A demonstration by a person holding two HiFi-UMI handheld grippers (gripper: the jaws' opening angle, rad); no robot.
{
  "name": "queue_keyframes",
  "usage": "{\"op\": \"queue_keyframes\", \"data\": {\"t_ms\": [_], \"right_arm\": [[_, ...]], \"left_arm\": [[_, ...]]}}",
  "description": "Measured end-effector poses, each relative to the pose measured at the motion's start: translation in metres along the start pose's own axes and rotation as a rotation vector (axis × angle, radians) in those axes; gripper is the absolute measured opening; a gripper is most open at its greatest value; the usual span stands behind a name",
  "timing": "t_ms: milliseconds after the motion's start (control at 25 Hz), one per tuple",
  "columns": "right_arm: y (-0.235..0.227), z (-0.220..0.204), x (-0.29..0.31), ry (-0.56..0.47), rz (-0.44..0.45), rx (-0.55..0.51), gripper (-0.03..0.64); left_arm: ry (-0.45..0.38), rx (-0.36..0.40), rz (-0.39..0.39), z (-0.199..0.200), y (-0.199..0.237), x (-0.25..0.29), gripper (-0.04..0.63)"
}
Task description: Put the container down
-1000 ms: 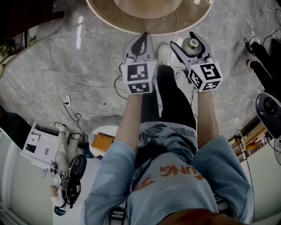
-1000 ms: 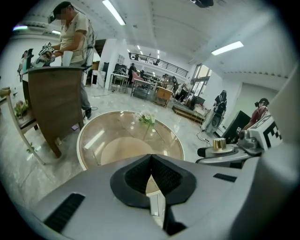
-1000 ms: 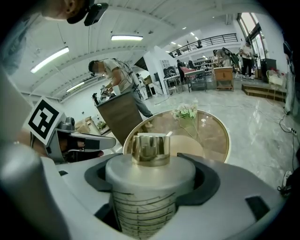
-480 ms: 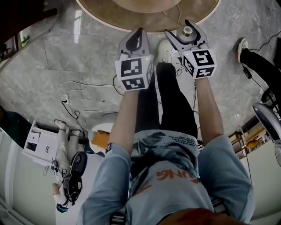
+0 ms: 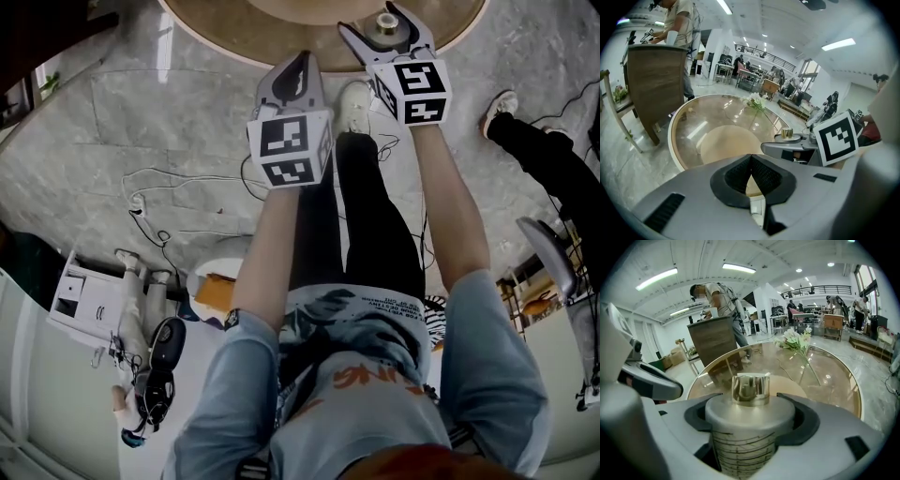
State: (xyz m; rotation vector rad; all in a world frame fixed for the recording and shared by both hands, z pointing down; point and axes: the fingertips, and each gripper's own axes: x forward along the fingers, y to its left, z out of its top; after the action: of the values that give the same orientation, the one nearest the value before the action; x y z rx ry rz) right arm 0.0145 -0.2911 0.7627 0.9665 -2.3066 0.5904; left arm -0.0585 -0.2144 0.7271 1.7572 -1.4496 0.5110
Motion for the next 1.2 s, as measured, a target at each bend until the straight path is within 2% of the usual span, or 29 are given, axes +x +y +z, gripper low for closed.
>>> {"op": "queue_keyframes", "data": {"t_ms": [160,240,560,840,1200], "right_arm": [[0.001,0.01,0.018,-0.013,0.021,-0.021,0.364],[-0.001,0.01,0.028,-0.009,0.026,-0.035,0.364],[0.0,0.026,0.045,-0.043,0.063,-0.075,0.364],[0.008,0.027,0.042,-0.073,0.094,-0.15,0.365],[-0.001,0.007,0.028,-0.03,0.053,-0.143,0.362]], "left_arm": [[-0.058,-0.077,0.022,0.009,0.01,0.004,0.026],[-0.06,-0.093,0.031,0.009,0.014,0.01,0.026],[-0.038,-0.089,0.045,0.009,0.02,0.019,0.026],[-0.033,-0.09,0.042,0.013,0.021,0.025,0.026],[-0.027,-0.1,0.018,0.005,0.012,0.027,0.026]]}}
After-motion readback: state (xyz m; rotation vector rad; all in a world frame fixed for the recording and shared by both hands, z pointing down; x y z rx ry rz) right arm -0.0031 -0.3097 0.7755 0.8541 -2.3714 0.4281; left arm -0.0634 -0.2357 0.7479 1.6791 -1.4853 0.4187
